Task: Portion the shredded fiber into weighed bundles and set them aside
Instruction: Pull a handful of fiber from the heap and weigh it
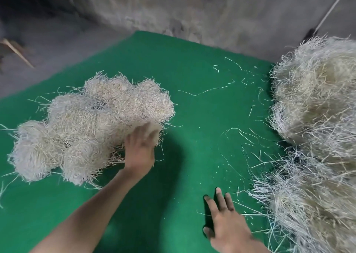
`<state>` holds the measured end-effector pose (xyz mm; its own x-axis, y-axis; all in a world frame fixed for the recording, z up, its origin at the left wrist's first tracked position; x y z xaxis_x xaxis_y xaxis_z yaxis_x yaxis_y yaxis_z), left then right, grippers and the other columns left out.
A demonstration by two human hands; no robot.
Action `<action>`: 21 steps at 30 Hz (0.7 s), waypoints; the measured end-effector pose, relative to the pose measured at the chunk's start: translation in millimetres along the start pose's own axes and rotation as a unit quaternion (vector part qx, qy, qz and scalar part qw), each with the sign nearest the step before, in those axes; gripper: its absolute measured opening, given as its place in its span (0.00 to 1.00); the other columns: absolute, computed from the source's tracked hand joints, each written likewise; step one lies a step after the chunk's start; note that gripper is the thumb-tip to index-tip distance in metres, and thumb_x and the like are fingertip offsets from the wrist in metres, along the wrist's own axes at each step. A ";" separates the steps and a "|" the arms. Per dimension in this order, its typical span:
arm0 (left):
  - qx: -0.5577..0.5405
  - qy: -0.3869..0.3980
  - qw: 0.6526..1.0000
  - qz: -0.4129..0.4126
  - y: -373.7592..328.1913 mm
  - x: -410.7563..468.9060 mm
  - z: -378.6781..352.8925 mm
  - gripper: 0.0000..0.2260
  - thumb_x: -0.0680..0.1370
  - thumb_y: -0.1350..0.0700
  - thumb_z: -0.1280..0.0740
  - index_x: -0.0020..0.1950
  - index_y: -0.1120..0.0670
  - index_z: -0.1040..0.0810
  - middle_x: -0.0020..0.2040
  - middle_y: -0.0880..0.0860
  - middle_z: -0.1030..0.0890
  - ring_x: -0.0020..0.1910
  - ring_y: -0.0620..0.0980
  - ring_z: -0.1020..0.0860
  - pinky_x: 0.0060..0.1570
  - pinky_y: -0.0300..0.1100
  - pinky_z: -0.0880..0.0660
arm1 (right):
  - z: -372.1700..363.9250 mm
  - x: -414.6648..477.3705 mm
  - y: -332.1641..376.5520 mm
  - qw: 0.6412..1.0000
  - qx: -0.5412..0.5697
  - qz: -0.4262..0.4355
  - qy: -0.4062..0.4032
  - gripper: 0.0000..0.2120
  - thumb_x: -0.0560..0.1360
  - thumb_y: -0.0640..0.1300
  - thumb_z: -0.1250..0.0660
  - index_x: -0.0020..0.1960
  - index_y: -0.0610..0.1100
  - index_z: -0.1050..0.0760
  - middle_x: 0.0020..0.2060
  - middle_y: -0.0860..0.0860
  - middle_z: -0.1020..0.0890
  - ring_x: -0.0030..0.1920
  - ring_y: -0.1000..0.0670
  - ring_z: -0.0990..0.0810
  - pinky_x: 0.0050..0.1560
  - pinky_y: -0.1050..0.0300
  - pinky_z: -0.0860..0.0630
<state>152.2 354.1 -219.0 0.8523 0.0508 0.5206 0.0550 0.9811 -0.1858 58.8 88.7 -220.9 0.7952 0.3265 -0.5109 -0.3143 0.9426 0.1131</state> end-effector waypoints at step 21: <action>-0.183 0.146 0.961 0.144 -110.2 -11.5 18.3 0.17 0.76 0.62 0.34 0.64 0.55 0.24 0.70 0.55 0.30 0.66 0.59 0.30 0.67 0.53 0.38 | 3.0 -21.4 -27.7 0.985 0.173 0.001 0.009 0.31 0.77 0.49 0.37 0.77 0.53 0.47 0.77 0.54 0.56 0.77 0.48 0.55 0.73 0.52 0.50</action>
<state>126.8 248.9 -189.3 0.9662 0.2043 0.1573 -0.0722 0.8000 -0.5957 52.1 55.8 -210.5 0.7845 0.3306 -0.5247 -0.1186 0.9104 0.3963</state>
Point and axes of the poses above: each hand's wrist, its own x-axis towards the middle knuckle, its own z-axis out of the back of the hand, y = z × x, the point moved 1 cm from there along x, towards the middle knuckle
